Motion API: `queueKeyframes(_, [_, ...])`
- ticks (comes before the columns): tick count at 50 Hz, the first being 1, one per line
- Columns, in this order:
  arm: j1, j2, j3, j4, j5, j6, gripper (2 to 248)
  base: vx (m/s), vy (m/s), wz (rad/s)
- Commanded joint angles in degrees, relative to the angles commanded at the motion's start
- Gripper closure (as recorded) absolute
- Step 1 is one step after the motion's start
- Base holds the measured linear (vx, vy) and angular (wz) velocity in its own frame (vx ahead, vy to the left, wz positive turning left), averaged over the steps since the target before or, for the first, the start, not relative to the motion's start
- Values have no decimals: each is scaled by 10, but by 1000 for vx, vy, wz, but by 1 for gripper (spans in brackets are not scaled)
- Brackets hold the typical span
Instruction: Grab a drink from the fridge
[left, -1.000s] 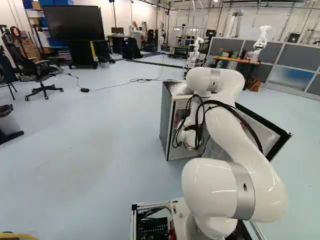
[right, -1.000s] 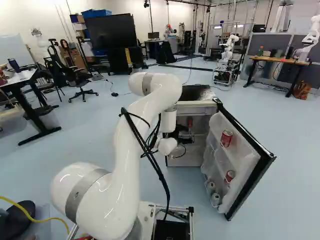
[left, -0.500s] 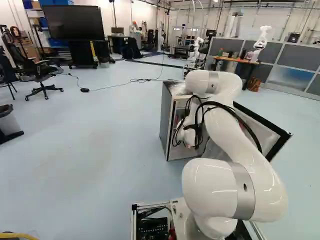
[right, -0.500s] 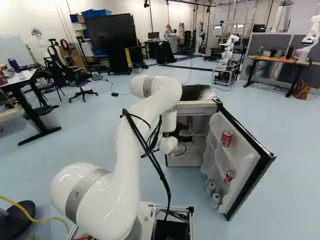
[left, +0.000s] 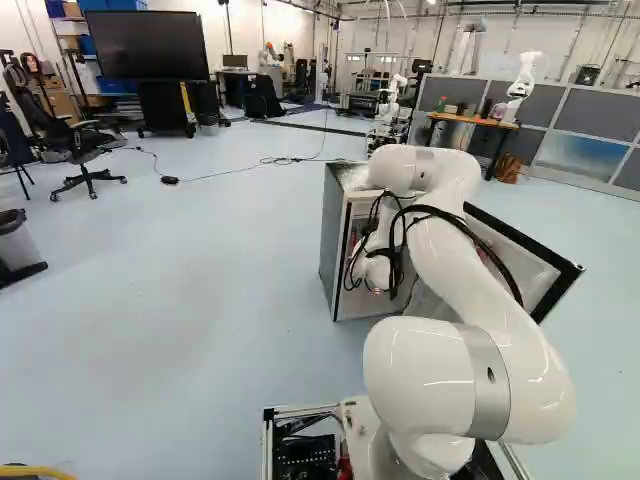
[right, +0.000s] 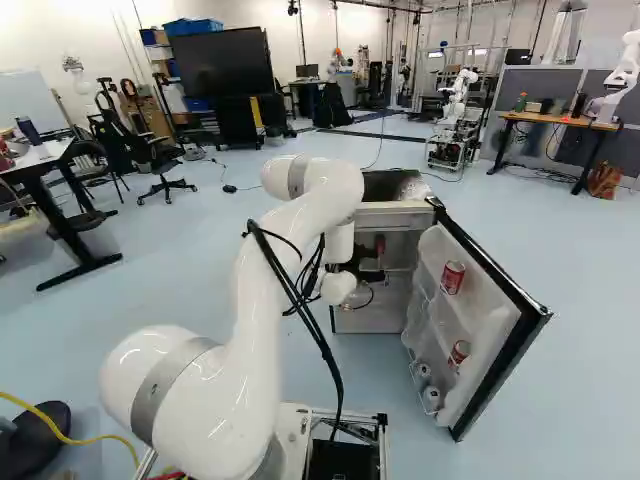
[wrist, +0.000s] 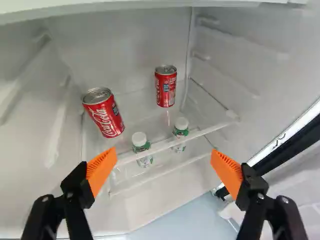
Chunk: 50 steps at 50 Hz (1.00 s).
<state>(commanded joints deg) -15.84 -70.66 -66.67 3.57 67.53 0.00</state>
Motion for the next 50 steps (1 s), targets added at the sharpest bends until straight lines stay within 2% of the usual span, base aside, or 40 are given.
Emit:
queueKeyframes(26, [-3,-9,-17,0,-39,0,3,0,0,0])
queueKeyframes(39, [-5,-13,-25,0,-43,0,3,0,0,0])
queueKeyframes(50, [-6,-33,-45,0,-43,0,3,0,0,0])
